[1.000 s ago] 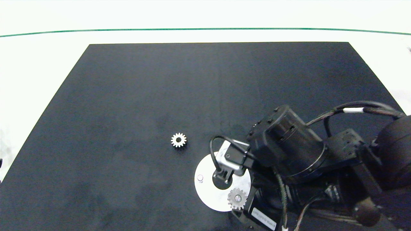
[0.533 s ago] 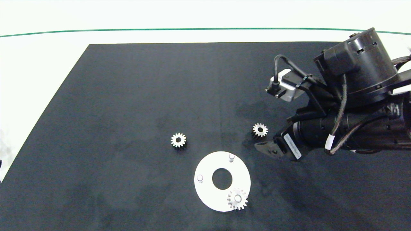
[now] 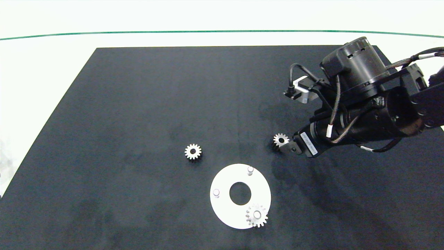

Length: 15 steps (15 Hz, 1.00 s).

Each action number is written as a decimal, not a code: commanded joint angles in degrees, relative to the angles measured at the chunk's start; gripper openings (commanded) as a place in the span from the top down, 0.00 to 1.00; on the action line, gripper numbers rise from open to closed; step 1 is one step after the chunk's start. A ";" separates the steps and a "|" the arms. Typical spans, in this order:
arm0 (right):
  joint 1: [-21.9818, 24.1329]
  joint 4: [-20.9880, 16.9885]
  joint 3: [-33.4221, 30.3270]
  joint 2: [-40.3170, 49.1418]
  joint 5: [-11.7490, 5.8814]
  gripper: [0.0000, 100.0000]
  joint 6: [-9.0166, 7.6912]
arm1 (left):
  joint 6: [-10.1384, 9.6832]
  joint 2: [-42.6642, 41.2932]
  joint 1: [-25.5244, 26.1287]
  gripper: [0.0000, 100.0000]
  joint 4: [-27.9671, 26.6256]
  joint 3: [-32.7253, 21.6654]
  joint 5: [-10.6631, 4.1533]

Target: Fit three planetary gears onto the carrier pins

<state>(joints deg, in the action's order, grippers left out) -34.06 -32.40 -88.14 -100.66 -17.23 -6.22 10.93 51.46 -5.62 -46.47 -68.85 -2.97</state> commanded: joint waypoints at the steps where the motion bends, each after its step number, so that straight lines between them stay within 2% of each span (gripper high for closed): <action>1: 1.72 -0.29 -2.65 -4.72 -0.09 0.00 -0.02 | 0.05 0.05 -0.09 0.00 -0.20 0.03 -0.01; 3: 1.80 -0.20 -3.18 -6.13 0.09 0.00 0.24 | 0.05 0.05 -0.01 0.00 -0.20 0.03 -0.01; 4: 1.72 -0.12 -3.27 -6.66 0.17 0.00 0.94 | 0.05 0.05 -0.01 0.00 -0.20 0.03 -0.10; 5: 1.72 0.06 -3.53 -7.01 1.05 0.00 1.73 | 0.05 0.05 -0.01 0.00 -0.29 0.03 -0.01; 7: 1.63 0.32 -3.53 -7.01 2.37 0.00 1.91 | 0.05 -0.04 -0.01 0.00 -0.29 0.03 -0.01; 11: 1.72 1.29 -4.50 -7.71 2.46 0.01 2.70 | 0.05 -0.13 -0.01 0.00 -0.29 0.03 -0.01; 14: 1.54 2.43 -5.03 -8.59 2.55 0.07 3.05 | 0.05 -0.66 -0.01 0.00 -0.29 0.03 -0.01; 15: 1.45 2.43 -5.03 -8.68 2.55 0.10 3.76 | 0.05 -0.57 -0.01 0.00 -0.29 0.03 -0.01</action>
<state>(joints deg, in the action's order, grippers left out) -32.50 -29.82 -93.14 -108.98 -14.63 -2.45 10.93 50.93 -5.58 -46.49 -68.83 -2.95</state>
